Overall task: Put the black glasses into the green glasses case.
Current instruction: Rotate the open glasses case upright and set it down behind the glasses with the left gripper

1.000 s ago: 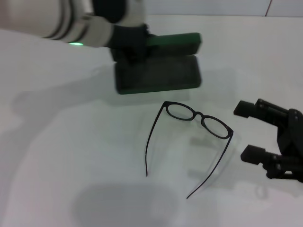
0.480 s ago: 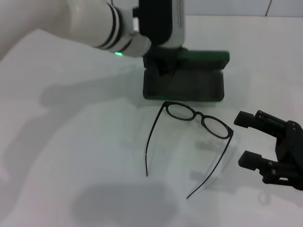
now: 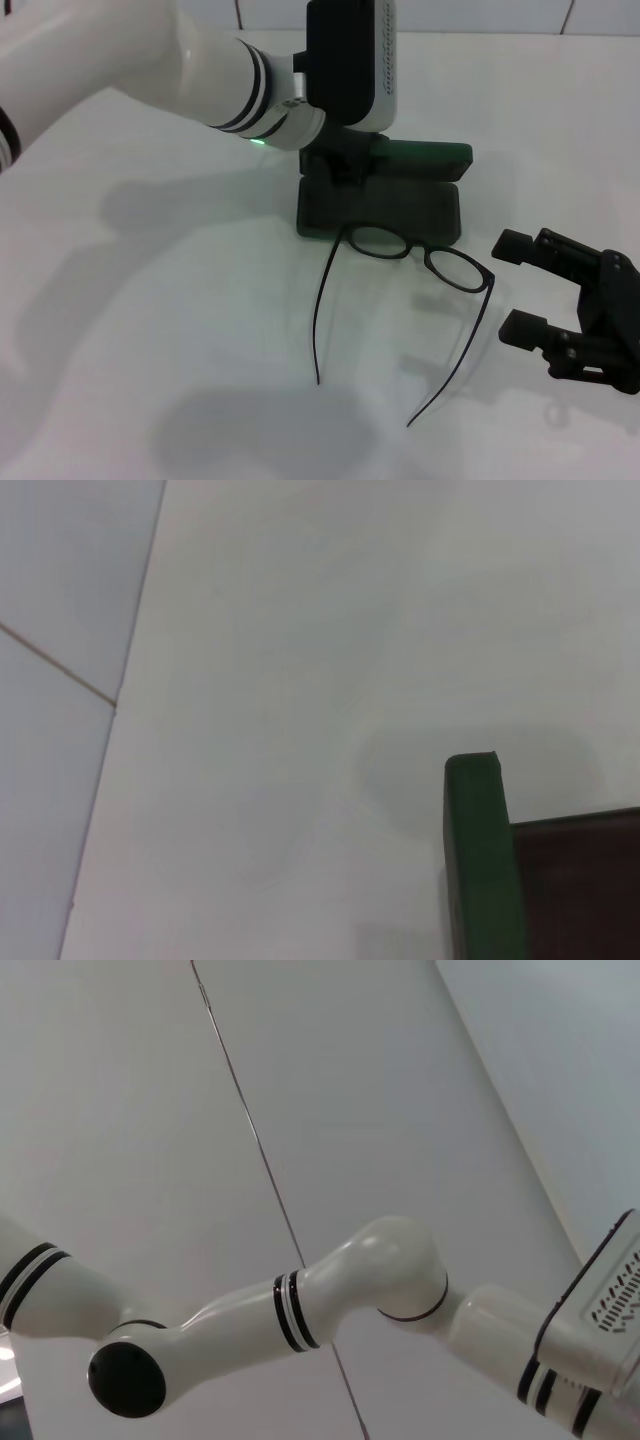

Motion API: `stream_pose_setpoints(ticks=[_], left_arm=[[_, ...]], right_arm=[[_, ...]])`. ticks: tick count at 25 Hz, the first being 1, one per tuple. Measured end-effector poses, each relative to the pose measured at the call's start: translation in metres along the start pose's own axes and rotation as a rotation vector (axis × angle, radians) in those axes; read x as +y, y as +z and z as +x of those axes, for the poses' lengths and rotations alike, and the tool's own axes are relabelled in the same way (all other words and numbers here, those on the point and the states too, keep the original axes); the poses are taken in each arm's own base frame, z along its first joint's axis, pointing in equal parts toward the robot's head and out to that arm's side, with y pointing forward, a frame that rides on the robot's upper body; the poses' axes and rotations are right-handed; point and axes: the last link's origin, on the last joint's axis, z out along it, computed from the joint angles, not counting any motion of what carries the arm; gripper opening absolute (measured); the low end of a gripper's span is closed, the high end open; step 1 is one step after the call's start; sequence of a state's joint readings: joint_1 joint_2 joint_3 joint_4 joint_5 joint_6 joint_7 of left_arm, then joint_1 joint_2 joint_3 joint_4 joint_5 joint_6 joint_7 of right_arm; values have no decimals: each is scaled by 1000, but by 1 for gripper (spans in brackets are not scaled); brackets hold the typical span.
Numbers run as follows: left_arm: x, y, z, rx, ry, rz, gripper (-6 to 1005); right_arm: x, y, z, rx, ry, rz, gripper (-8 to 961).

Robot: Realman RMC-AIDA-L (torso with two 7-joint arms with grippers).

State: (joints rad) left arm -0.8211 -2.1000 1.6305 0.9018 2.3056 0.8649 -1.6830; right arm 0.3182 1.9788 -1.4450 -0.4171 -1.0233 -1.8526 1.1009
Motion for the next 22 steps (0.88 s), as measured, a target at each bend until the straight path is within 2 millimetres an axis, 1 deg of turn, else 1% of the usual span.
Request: stream_pose_setpoints(ticks=[2, 7, 13, 16, 22], left_arm=[[0, 0, -1, 0, -7, 6, 87], [-1, 0, -2, -1, -24, 15, 223], [-2, -1, 3, 35, -47, 14, 373], [-2, -2, 3, 51, -51, 15, 376], [7, 3, -7, 36, -46, -8, 380]], right_arm=[[0, -1, 1, 0, 2, 4, 849], [-2, -6, 3, 10, 15, 32, 845], [-7, -13, 4, 39, 21, 76, 841], [-9, -14, 3, 48, 20, 78, 839], [-10, -13, 4, 51, 18, 80, 835]])
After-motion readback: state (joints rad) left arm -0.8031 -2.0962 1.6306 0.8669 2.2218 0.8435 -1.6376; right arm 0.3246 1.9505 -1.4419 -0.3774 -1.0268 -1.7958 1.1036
